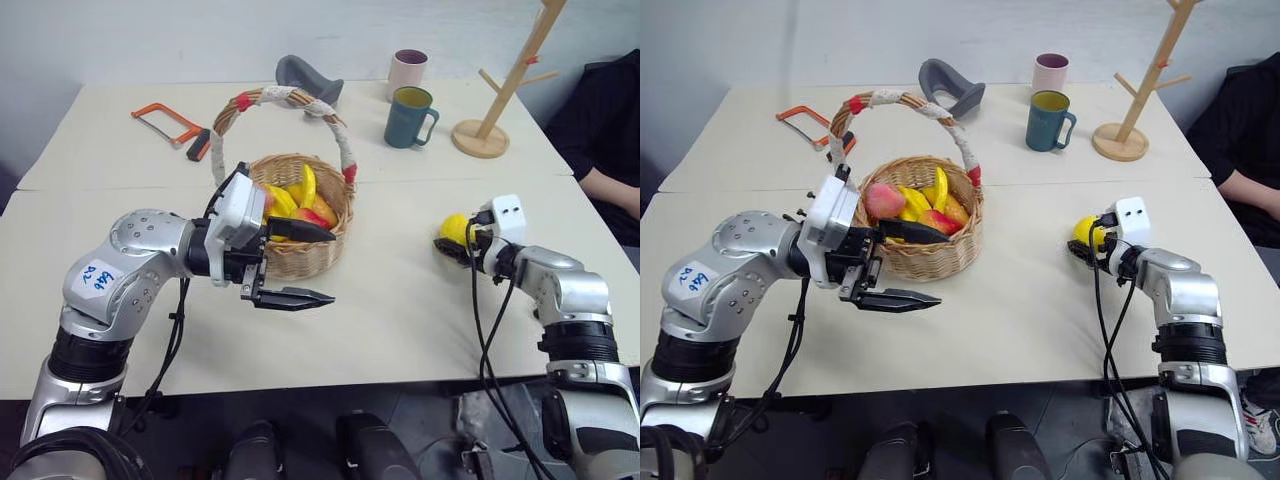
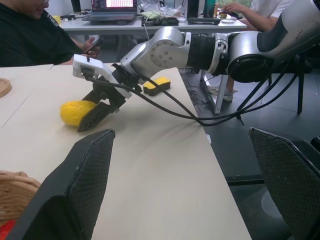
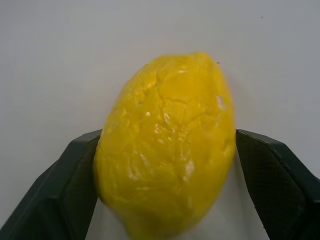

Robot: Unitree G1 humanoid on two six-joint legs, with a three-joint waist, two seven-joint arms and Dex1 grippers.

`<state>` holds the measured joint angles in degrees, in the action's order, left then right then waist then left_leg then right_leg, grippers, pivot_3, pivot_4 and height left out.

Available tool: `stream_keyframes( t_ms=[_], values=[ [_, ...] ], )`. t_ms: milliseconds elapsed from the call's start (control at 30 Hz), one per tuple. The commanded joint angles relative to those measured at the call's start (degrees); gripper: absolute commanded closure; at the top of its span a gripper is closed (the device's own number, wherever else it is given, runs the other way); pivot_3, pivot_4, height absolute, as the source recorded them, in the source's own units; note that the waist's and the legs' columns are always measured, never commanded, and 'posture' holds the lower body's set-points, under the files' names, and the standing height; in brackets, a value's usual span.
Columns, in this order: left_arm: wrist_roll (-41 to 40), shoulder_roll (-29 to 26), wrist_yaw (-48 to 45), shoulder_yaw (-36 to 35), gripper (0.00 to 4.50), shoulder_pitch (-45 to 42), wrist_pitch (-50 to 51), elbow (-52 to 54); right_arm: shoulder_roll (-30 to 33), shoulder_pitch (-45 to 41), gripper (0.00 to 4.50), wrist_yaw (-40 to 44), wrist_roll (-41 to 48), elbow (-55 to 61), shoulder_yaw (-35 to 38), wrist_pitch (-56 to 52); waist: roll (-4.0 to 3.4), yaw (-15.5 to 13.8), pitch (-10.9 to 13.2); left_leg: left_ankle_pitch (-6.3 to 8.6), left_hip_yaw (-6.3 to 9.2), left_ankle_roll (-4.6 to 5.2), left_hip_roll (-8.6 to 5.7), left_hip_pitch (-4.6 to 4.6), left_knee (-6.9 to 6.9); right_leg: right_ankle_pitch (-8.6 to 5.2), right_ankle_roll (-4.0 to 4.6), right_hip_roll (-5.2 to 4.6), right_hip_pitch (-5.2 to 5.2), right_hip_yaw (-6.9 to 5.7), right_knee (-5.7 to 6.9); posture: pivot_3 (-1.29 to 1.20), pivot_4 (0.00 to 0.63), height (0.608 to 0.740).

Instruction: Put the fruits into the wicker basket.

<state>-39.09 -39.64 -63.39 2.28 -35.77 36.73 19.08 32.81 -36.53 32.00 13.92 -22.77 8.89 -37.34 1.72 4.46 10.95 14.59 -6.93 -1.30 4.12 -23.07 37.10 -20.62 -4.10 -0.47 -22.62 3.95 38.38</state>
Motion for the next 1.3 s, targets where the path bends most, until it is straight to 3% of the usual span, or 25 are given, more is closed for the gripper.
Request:
stream_keyframes(
  t_ms=[33,100,267,400,500,700,800,900,933,1067,1200,1300],
  values=[
    [0.0,-1.0,0.9,-2.5,0.00,0.3,-0.5,-0.1,0.7,0.4,1.65,1.2,1.4,3.8,1.3,1.2,0.00,0.1,0.0,0.00,-0.01,0.01,0.00,0.00,0.00,0.01,-0.02,-0.01,0.00,0.01,-0.02,0.00,0.150,0.740],
    [-0.2,-1.6,1.7,-3.8,0.00,1.1,-0.1,-0.4,1.2,2.1,2.14,3.5,3.1,8.9,1.5,0.4,0.00,0.1,0.0,-0.01,-0.01,0.01,0.02,0.00,-0.01,0.01,-0.02,0.02,0.00,0.00,0.00,0.00,0.150,0.740],
    [1.2,-5.7,3.4,-9.4,0.00,7.0,-0.5,-2.2,3.8,8.0,2.16,12.7,15.5,31.7,0.7,-10.6,-0.09,0.5,0.0,-0.01,0.02,-0.07,0.14,0.01,-0.10,0.00,-0.02,0.12,-0.04,-0.02,0.03,0.00,0.150,0.740],
    [0.7,-8.4,4.8,-13.2,0.00,10.4,0.0,-1.5,0.7,4.2,2.16,11.8,26.9,44.7,-1.9,-22.1,-0.09,0.5,0.1,-0.01,0.06,-0.15,0.29,0.01,-0.08,-0.03,0.03,0.17,-0.06,-0.11,0.08,0.00,0.150,0.740],
    [0.3,-9.5,5.7,-15.2,0.00,11.8,0.4,-1.1,-5.2,-3.3,2.16,7.5,28.1,45.8,-5.5,-24.3,-0.08,0.4,0.1,0.00,0.11,-0.13,0.24,0.01,-0.06,-0.02,0.06,0.11,-0.07,-0.18,0.17,0.00,0.150,0.740],
    [0.2,-9.7,6.5,-16.2,0.00,12.8,0.2,-0.1,-14.6,-15.4,2.16,-0.9,17.2,32.0,-14.2,-18.3,-0.05,0.0,0.0,0.02,0.22,-0.08,0.10,-0.12,-0.08,-0.07,0.17,-0.08,-0.18,-0.38,0.18,0.00,0.150,0.740],
    [0.0,-9.1,7.6,-15.8,0.00,12.5,0.3,0.9,-17.8,-19.0,1.25,-4.0,9.4,22.5,-19.3,-12.0,-0.02,0.2,0.0,0.09,0.18,0.03,0.03,-0.20,-0.04,-0.08,0.17,-0.17,-0.21,-0.36,0.15,0.00,0.150,0.740],
    [0.0,-9.1,7.8,-15.7,0.00,12.5,0.3,1.1,-20.0,-20.8,0.21,-4.1,8.0,21.7,-19.3,-9.5,-0.02,0.4,0.0,0.13,0.11,0.09,-0.01,-0.26,-0.07,-0.08,0.17,-0.20,-0.33,-0.33,0.14,0.00,0.150,0.740],
    [0.0,-9.3,7.7,-15.7,0.00,12.4,0.2,0.9,-19.8,-20.8,0.05,-3.5,8.2,23.3,-19.0,-9.4,-0.02,0.3,0.0,0.13,0.11,0.07,0.00,-0.38,-0.07,-0.08,0.17,-0.19,-0.50,-0.32,0.22,0.00,0.150,0.740],
    [0.0,-9.4,7.6,-15.9,0.00,12.0,0.2,0.4,-15.7,-17.1,0.05,1.1,13.6,34.1,-15.5,-14.2,-0.02,0.3,0.0,0.05,0.19,-0.05,0.07,-1.06,0.06,-0.08,0.18,-0.14,-1.25,-0.38,0.53,0.00,0.150,0.740],
    [0.1,-9.0,7.4,-15.4,0.00,11.2,0.0,-0.3,-9.8,-11.6,0.05,3.2,24.1,46.8,-7.7,-23.1,-0.02,-0.1,0.0,0.06,0.28,-0.04,0.07,-1.09,0.06,-0.09,0.19,-0.17,-1.19,-0.43,0.47,0.00,0.150,0.740],
    [0.4,-8.8,7.0,-14.5,0.00,10.2,-0.4,-1.1,-6.0,-8.8,0.05,2.0,24.2,49.8,-6.2,-24.4,-0.02,0.2,0.0,0.05,0.26,0.03,0.05,-1.04,0.11,-0.09,0.19,-0.18,-1.08,-0.43,0.41,0.00,0.150,0.740]
  ],
)
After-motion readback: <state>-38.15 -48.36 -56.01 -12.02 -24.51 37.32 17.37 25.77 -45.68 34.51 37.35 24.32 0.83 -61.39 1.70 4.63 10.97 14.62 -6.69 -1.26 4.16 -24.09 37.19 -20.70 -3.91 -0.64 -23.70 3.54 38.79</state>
